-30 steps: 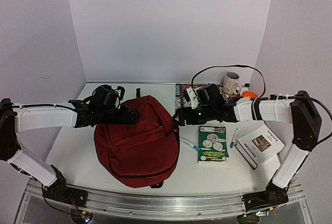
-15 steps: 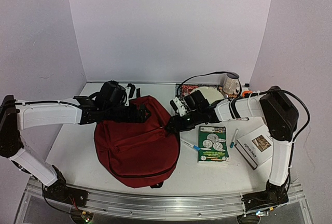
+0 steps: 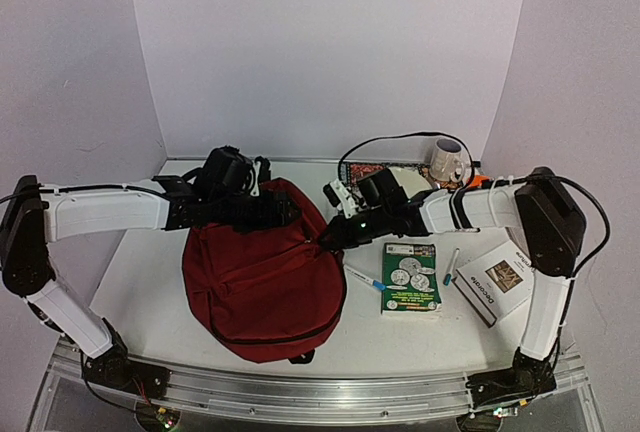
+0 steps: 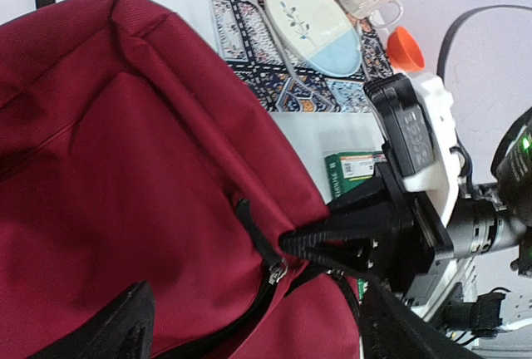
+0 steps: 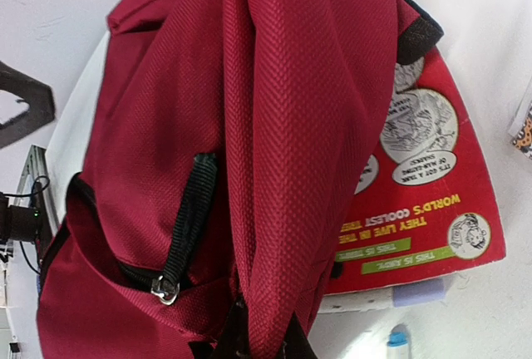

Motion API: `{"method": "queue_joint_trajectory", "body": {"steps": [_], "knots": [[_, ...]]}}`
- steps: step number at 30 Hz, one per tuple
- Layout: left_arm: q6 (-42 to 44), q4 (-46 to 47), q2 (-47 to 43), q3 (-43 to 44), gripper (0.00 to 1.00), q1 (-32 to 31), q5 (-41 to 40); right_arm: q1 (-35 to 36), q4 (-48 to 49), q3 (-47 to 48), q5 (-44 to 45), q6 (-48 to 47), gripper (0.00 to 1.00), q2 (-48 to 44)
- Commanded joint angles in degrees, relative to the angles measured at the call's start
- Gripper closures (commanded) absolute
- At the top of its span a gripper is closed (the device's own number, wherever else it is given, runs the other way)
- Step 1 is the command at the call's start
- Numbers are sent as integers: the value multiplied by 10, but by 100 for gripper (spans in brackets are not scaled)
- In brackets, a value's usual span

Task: Pack the student bag
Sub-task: Hold the lower front pocket of the student bag, then grab the student bag from the lower front pocket.

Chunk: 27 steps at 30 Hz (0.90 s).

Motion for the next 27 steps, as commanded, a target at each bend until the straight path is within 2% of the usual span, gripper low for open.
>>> {"method": "queue_joint_trajectory", "body": {"steps": [1,5,8,18,27], "knots": [[-26,9,12,48,29,-5,36,15,38,-11,1,18,100,-62],[-27,9,36,71,44,-11,49,23,48,-6,7,24,100,-72],[-29,9,51,81,50,-14,47,26,48,2,6,26,100,-72],[-41,-6,53,47,54,-12,-18,29,50,4,10,28,100,-81],[-34,-11,86,55,58,-12,3,32,50,10,5,25,100,-80]]}}
